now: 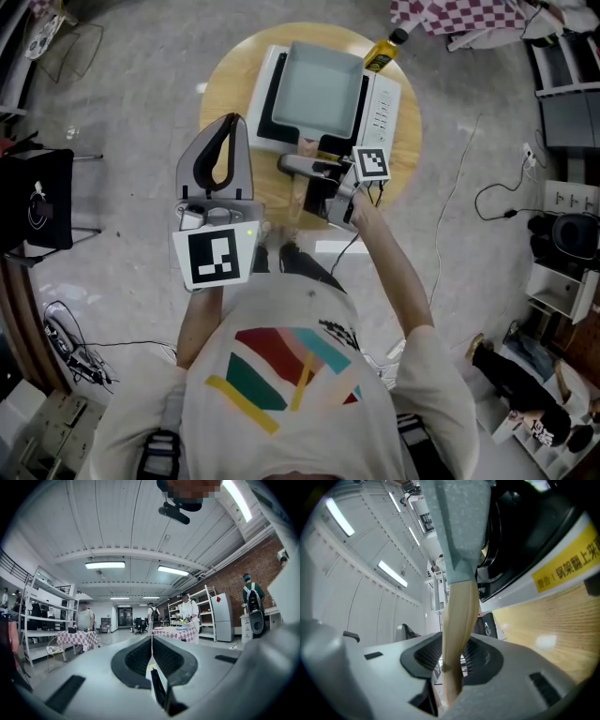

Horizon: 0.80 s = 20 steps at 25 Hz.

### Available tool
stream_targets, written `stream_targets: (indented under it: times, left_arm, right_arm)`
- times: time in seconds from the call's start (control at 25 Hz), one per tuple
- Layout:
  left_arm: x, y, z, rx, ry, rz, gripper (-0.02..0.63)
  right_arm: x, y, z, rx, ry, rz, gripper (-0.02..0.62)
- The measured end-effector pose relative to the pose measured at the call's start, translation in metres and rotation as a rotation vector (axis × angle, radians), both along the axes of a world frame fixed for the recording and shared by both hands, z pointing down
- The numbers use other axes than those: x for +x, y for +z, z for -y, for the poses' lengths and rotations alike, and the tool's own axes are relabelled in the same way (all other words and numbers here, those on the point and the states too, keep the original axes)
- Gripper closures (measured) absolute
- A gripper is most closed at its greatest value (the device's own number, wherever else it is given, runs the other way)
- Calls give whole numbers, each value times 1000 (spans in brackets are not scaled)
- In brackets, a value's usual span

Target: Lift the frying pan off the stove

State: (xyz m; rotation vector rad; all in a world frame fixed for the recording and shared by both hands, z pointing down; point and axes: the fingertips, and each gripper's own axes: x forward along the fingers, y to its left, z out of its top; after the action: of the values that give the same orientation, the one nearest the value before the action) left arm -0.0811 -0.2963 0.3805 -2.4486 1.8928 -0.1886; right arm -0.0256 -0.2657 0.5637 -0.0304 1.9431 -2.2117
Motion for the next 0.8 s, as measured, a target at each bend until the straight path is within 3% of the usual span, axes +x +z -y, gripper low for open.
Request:
stream_targets:
  times: [0.24,0.8]
  left_arm:
    - [-1,0,0,3,3,4,600]
    - [-2,3,-3,-7,1,2,600]
  right_arm:
    - [-2,3,-1,-3,-10,-23,569]
    - [-2,2,0,-4,-3,-31,575]
